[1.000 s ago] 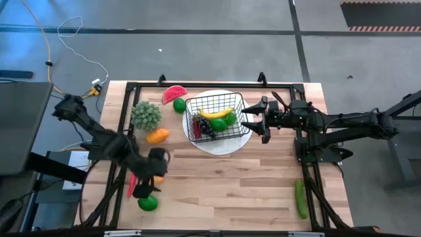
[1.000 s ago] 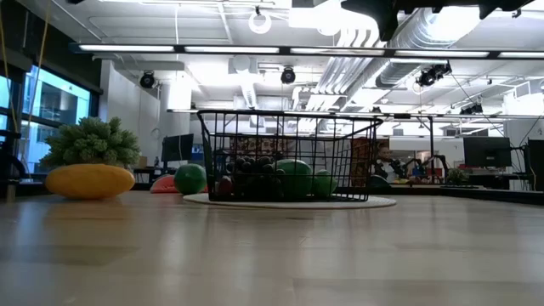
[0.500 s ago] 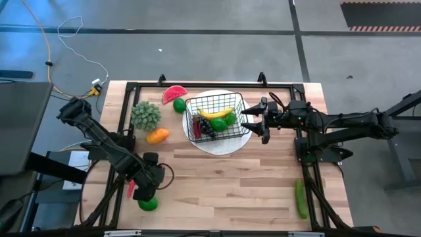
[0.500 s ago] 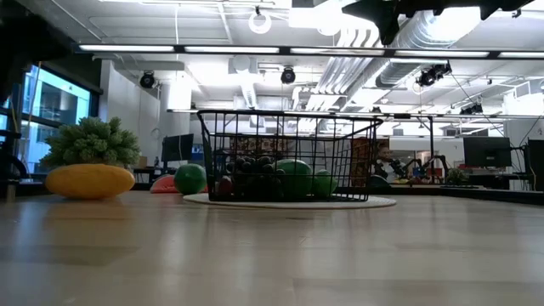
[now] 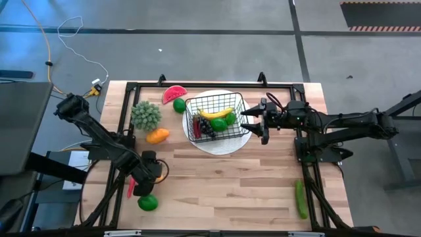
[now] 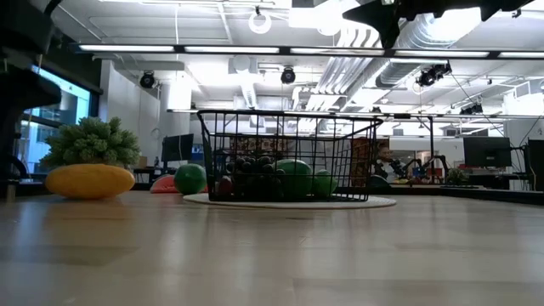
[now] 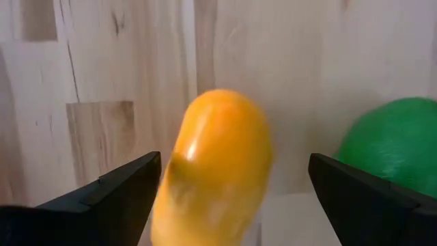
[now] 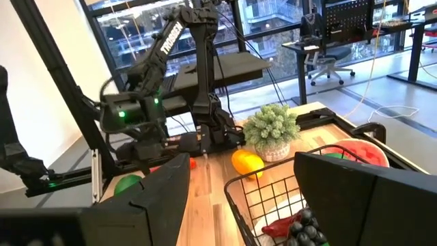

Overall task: Build produce basket
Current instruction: Put the bottom yellow mango into the black wire basket

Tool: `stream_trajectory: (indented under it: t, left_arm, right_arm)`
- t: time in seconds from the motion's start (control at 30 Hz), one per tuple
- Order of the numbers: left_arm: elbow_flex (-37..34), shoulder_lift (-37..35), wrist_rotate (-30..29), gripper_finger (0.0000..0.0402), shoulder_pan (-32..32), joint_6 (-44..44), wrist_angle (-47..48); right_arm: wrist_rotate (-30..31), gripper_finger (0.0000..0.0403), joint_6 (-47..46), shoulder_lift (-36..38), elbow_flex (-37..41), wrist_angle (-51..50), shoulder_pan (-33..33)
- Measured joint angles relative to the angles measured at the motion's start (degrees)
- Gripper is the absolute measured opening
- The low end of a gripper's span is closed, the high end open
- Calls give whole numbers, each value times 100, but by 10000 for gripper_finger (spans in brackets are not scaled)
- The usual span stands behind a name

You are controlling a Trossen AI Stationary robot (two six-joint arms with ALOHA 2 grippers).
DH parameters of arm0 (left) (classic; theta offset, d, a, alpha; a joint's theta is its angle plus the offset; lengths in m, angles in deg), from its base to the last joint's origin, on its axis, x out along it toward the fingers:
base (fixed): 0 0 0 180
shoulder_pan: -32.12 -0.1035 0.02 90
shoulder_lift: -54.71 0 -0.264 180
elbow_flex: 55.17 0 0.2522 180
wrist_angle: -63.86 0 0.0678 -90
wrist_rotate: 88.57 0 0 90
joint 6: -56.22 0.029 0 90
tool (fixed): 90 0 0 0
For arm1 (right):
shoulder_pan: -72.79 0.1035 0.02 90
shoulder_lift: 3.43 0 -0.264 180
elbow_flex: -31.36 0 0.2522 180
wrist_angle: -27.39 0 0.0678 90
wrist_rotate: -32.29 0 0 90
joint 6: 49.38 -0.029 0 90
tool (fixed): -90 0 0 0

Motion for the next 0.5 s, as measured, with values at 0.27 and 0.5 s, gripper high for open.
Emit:
stream_trajectory:
  t: [0.27, 0.5]
  left_arm:
    - [-320, 242, -377, 360, -4, 78, -103]
    - [-393, 588, 53, 360, -1, 501, -276]
  right_arm:
    - [0, 245, 0, -10, 0, -62, 0]
    - [0, 245, 0, -102, 1, -29, 0]
